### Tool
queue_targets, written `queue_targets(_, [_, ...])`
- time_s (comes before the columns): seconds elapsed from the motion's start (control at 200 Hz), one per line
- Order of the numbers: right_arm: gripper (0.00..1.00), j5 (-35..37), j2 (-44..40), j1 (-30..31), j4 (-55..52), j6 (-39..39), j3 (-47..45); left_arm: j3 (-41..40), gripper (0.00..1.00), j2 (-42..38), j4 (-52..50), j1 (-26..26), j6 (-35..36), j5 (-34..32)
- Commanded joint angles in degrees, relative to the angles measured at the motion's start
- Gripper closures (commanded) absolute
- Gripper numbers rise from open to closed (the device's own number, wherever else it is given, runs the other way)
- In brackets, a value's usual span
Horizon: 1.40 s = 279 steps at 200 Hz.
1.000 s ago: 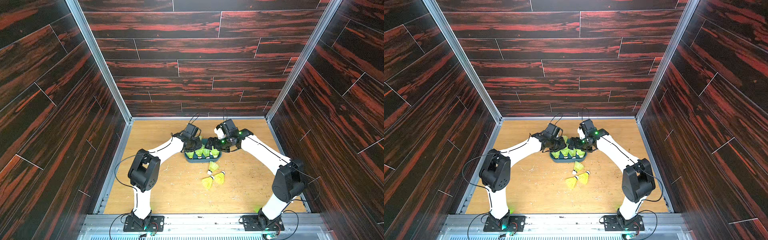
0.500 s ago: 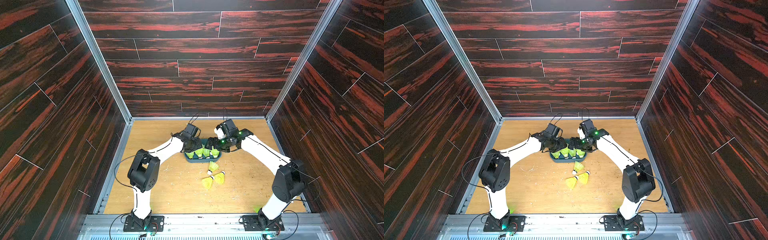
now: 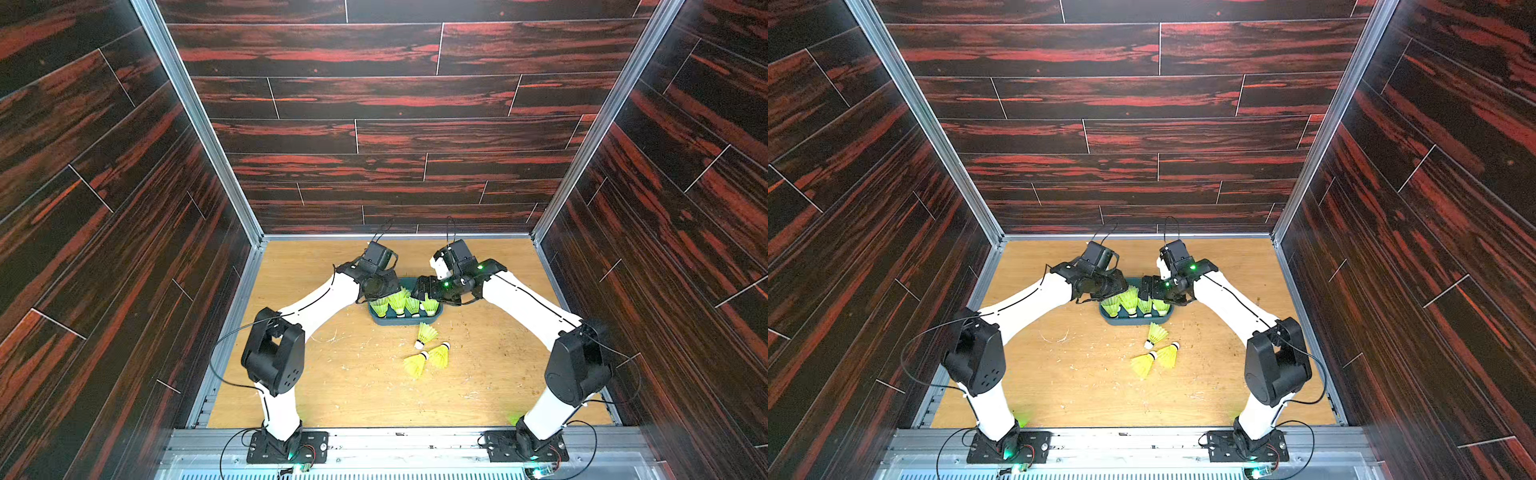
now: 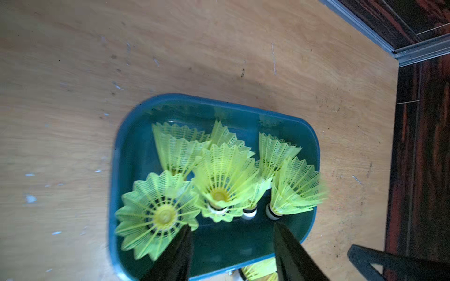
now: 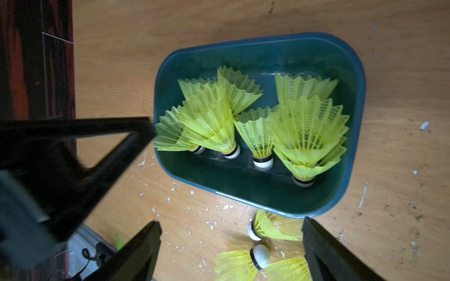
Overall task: Put the shuttlecocks into the storage box
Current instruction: Place the shuttlecock in the storage box, then pick up the shuttlecock at the center of the board.
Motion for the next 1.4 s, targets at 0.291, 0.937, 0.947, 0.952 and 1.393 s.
queue_targets(0.291, [0.08, 2.72, -4.29, -0.26, 0.27, -0.98, -2.54, -3.37, 0.38, -7.45, -0.73, 0.33, 3.66, -2.02])
queue_targets(0.937, [0.26, 10.48, -10.46, 9.7, -2.52, 12.77, -14.48, -19.7, 0.35, -18.98, 4.97, -0.47, 6.38, 6.99])
queue_targets(0.947, [0.26, 10.81, -10.43, 9.89, -2.6, 13.16, -14.57, -20.18, 0.35, -19.29, 5.02, -0.5, 6.39, 7.08])
queue_targets(0.952, [0.26, 10.98, -10.42, 10.17, -2.62, 13.38, -14.63, -20.45, 0.35, -19.46, 5.03, -0.46, 6.47, 7.22])
queue_targets(1.393, [0.5, 16.03, -7.02, 17.48, 1.33, 30.43, -17.77, -37.39, 0.3, -34.01, 7.99, -0.5, 7.45, 14.28])
